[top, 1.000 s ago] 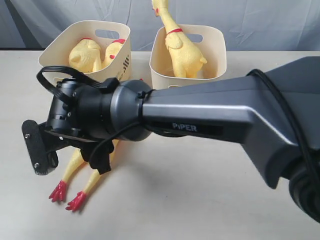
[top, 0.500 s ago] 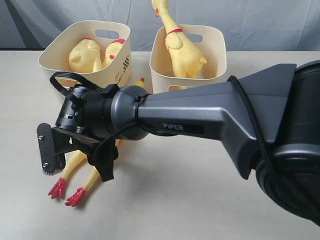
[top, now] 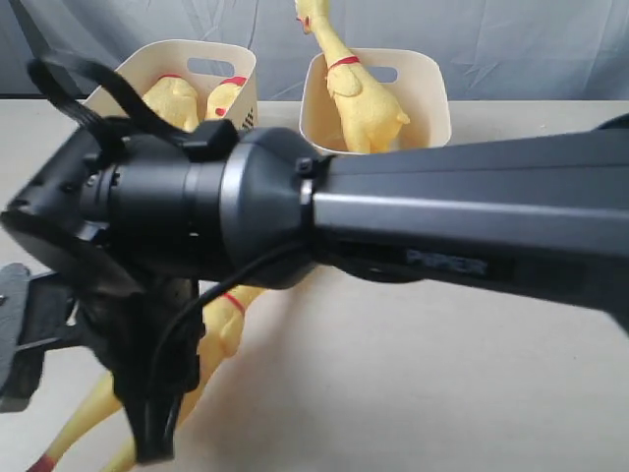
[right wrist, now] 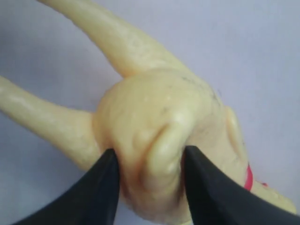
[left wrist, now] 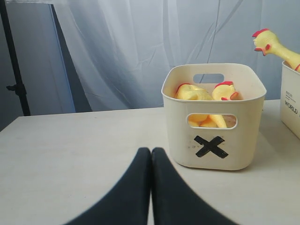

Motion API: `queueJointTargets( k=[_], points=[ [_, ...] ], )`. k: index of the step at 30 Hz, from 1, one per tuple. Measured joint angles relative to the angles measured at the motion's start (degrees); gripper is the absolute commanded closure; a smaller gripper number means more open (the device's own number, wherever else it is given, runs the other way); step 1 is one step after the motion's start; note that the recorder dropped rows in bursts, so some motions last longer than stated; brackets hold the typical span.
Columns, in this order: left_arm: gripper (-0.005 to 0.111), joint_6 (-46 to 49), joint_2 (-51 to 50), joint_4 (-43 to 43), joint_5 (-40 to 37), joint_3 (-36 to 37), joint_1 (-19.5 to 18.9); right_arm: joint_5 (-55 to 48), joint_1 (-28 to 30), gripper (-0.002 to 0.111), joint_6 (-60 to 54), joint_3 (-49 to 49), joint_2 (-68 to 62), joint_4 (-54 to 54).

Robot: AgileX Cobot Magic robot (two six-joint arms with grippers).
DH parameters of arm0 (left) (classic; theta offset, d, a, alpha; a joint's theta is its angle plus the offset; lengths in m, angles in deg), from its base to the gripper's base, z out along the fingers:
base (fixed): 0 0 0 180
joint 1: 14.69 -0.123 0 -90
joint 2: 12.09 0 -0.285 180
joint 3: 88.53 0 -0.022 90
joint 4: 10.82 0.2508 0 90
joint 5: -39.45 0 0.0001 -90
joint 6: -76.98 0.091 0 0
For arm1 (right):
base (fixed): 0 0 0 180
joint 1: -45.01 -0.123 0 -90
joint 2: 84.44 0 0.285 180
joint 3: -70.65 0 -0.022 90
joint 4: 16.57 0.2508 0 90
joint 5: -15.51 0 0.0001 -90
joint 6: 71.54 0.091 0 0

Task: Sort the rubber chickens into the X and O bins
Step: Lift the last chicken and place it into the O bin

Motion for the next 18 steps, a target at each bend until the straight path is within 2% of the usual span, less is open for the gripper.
queueJointTargets(
  k=[5, 9, 13, 16, 18],
  points=[
    [0.107, 0.0, 0.0, 0.0, 0.0, 0.0, 0.0, -3.0, -5.9, 0.109, 0.0, 0.0, 8.2, 2.7],
    [0.107, 0.0, 0.0, 0.0, 0.0, 0.0, 0.0, -4.8, -10.0, 0.109, 0.5, 0.0, 15.0, -3.2],
    [0.107, 0.0, 0.0, 0.0, 0.0, 0.0, 0.0, -7.8, -13.2, 0.109, 4.9, 0.2, 22.0, -19.2],
    [0.107, 0.0, 0.0, 0.0, 0.0, 0.0, 0.0, -9.2, -12.8, 0.109, 8.9, 0.7, 23.4, -35.7],
    [0.107, 0.0, 0.0, 0.0, 0.0, 0.0, 0.0, -9.2, -11.3, 0.109, 10.5, 0.7, 24.3, -42.0]
  ],
)
